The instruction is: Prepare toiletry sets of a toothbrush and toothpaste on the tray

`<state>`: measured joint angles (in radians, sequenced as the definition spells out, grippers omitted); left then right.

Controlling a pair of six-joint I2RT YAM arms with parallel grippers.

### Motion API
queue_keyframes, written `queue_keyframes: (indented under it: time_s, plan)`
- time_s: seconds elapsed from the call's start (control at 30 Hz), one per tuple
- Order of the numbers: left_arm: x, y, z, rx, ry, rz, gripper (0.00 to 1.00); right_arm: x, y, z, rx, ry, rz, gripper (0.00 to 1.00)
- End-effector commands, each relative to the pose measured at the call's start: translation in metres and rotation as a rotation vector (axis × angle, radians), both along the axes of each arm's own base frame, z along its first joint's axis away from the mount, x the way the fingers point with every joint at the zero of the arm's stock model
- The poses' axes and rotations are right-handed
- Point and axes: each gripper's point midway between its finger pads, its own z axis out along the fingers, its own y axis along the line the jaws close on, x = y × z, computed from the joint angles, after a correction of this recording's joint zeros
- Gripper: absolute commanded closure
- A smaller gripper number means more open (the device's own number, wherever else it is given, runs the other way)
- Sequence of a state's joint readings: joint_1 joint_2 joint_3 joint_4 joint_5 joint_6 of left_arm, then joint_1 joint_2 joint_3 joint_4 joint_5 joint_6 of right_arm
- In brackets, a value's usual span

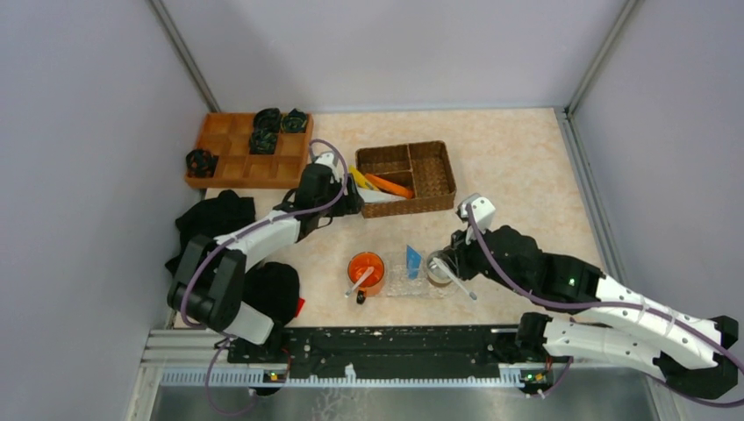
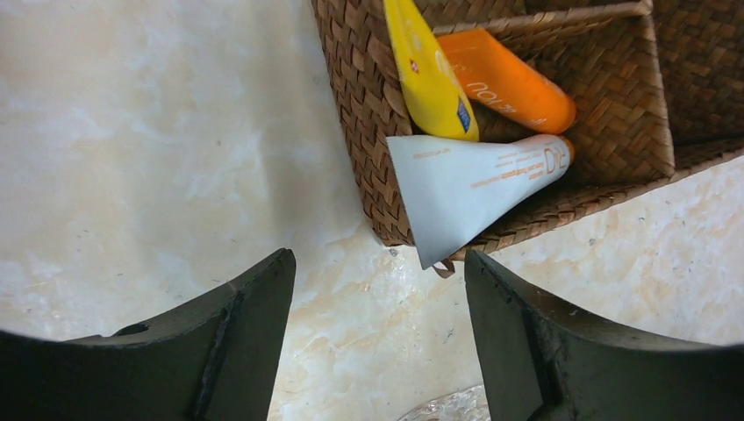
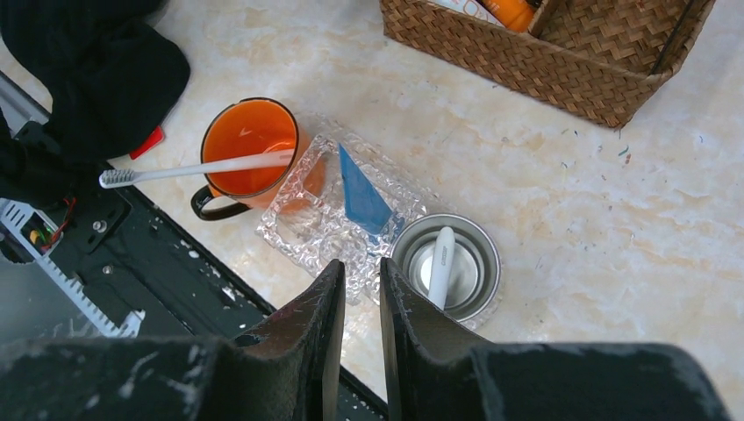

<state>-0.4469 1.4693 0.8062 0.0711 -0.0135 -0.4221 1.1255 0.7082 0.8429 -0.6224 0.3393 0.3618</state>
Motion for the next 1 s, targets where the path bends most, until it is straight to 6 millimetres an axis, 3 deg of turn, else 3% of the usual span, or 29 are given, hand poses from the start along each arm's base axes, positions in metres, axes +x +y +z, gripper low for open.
queue_keyframes:
  time_s: [0.0,0.17,0.7,0.97]
  plan:
    - [0.004,-0.013,-0.007,-0.053,0.024,-0.027,0.24,-0.003,0.000,0.006,0.030,-0.003,0.004,0.79]
    - [0.009,-0.022,-0.005,-0.085,0.027,-0.046,0.34,-0.004,-0.003,0.003,0.026,0.001,-0.003,0.79]
    - [0.021,-0.039,0.027,-0.191,-0.013,-0.084,0.36,-0.004,-0.001,-0.003,0.015,0.008,0.003,0.79]
    - [0.025,-0.042,0.023,-0.209,0.009,-0.090,0.43,-0.004,0.000,-0.005,0.011,0.010,0.007,0.79]
